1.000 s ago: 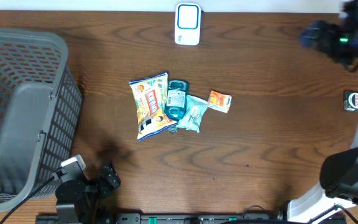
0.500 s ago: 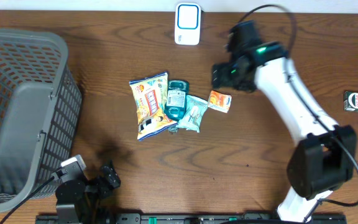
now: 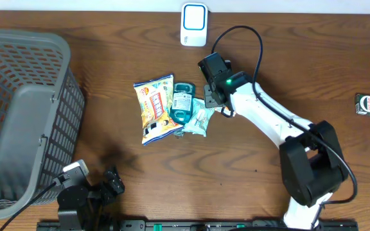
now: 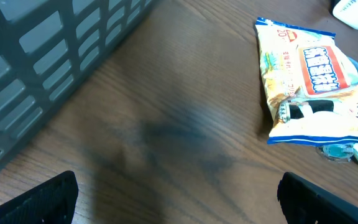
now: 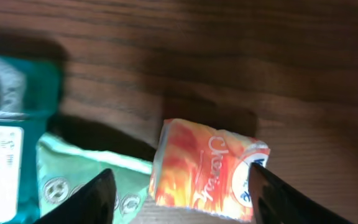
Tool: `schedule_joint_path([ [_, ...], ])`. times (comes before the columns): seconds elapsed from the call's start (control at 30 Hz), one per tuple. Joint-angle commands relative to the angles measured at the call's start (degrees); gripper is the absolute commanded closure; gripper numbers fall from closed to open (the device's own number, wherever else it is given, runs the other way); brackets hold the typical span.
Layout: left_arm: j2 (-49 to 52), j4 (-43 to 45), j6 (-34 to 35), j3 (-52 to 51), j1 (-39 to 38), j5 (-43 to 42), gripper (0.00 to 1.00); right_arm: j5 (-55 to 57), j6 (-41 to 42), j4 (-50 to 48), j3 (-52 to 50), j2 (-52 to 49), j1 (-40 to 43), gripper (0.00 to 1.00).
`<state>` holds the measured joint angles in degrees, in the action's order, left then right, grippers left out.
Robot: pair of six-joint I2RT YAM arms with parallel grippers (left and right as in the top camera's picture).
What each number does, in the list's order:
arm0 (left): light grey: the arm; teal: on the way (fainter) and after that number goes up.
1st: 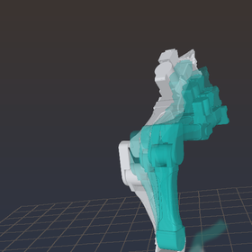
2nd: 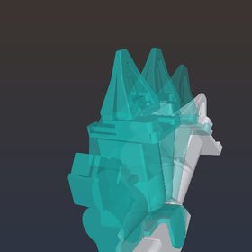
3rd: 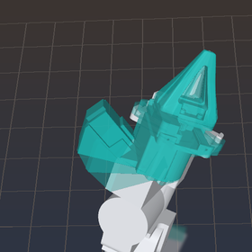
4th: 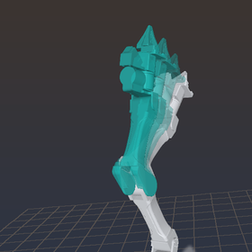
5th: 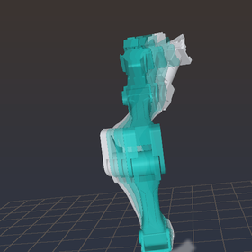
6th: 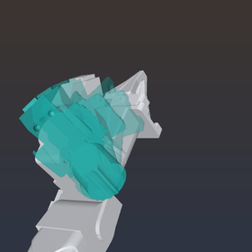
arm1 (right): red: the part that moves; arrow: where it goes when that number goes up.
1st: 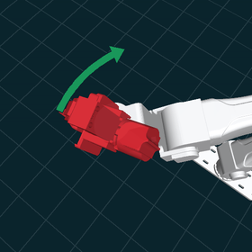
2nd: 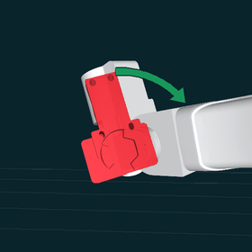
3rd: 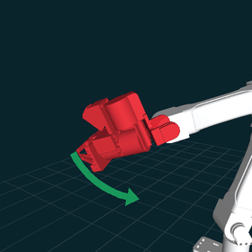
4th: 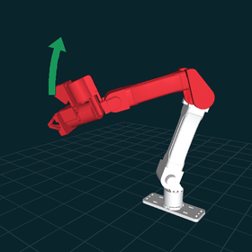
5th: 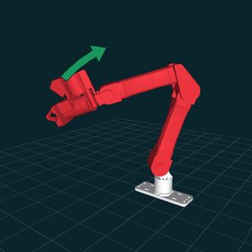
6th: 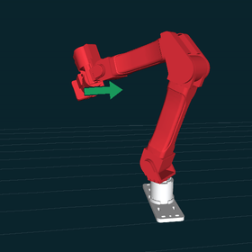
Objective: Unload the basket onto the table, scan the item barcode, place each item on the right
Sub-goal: 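Move the right gripper back toward the orange box at center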
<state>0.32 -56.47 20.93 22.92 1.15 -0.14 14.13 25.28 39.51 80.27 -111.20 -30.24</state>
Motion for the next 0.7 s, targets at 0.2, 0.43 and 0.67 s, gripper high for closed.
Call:
schedule_joint_path([
  [0.2, -0.1, -0.7, 0.1, 0.5, 0.3, -0.7, 0.02, 0.6, 3.0, 0.1, -0.5, -5.4, -0.3, 0.46],
  [0.43, -0.1, -0.7, 0.1, 0.5, 0.3, -0.7, 0.02, 1.0, 1.2, 1.9, -0.5, -6.8, 0.3, 0.81],
  [0.67, -0.1, -0.7, 0.1, 0.5, 0.3, -0.7, 0.02, 6.1, -9.3, 6.4, -0.2, -4.1, 0.3, 0.98],
])
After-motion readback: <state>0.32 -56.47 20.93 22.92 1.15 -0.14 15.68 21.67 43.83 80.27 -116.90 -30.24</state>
